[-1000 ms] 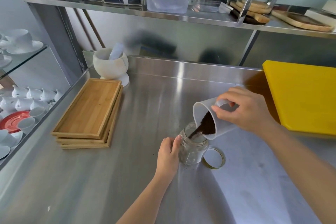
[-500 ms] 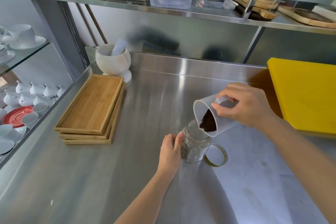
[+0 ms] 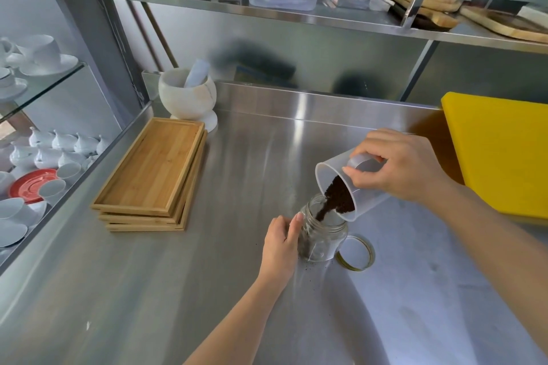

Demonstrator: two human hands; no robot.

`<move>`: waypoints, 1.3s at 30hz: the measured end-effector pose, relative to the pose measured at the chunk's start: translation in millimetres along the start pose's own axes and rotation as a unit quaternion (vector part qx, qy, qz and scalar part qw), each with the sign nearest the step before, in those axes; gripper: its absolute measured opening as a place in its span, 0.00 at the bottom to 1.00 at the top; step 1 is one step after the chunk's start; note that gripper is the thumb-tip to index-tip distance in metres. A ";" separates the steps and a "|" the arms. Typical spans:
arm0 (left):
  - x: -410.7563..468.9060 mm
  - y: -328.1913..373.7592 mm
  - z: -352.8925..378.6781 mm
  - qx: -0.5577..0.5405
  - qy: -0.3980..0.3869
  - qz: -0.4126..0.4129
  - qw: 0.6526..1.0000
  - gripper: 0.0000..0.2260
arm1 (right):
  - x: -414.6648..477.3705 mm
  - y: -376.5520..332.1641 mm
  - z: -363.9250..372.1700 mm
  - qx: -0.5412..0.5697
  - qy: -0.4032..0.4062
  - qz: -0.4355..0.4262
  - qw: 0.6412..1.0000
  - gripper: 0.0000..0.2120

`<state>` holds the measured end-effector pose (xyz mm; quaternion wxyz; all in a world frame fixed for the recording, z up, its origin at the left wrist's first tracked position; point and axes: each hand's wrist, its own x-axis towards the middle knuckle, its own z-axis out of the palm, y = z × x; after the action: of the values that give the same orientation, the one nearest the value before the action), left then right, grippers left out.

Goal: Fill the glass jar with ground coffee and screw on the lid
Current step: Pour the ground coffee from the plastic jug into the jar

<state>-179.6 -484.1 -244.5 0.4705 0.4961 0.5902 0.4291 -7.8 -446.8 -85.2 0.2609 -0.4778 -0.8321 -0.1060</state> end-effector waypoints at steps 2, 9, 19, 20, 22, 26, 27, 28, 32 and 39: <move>0.4 -0.3 0.1 -0.001 -0.002 -0.003 1.000 0.18 | 0.2 0.1 0.0 0.001 -0.002 -0.001 1.000 0.22; 0.0 1.0 -1.1 0.004 -0.005 -0.003 1.000 0.18 | -1.0 0.7 -0.9 -0.001 -0.013 -0.014 1.000 0.21; -0.1 2.6 -1.8 0.010 -0.014 -0.014 1.000 0.18 | 0.8 -3.3 -2.6 0.006 -0.041 -0.027 0.999 0.21; -0.1 2.1 -1.9 0.009 -0.015 -0.015 1.000 0.18 | 1.1 -4.0 -2.1 0.006 -0.041 -0.029 0.999 0.22; 0.2 1.5 -2.1 0.008 -0.017 -0.017 1.000 0.18 | 1.5 -4.9 -0.9 0.006 -0.043 -0.033 0.999 0.22; -0.4 3.5 -3.0 0.008 -0.021 -0.016 1.000 0.18 | 1.8 -4.5 -0.7 0.010 -0.048 -0.038 0.998 0.22; -0.4 3.8 -3.1 0.010 -0.022 -0.015 1.000 0.18 | 1.7 -4.3 -1.0 0.010 -0.048 -0.039 0.998 0.22; -0.2 4.0 -3.3 0.012 -0.022 -0.014 1.000 0.18 | 1.5 -4.2 -1.2 0.010 -0.047 -0.040 0.998 0.23; 0.9 2.6 -3.3 0.012 -0.023 -0.012 1.000 0.18 | 1.2 -4.0 -1.6 0.011 -0.047 -0.042 0.998 0.22; 1.3 1.9 -2.7 0.012 -0.023 -0.013 1.000 0.18 | 2.1 -7.2 -1.8 0.014 -0.057 -0.062 0.996 0.21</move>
<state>-182.0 -482.7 -242.3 0.4834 0.5040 0.5906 0.4044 -14.2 -449.8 -82.0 0.2122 -0.4265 -0.8753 -0.0830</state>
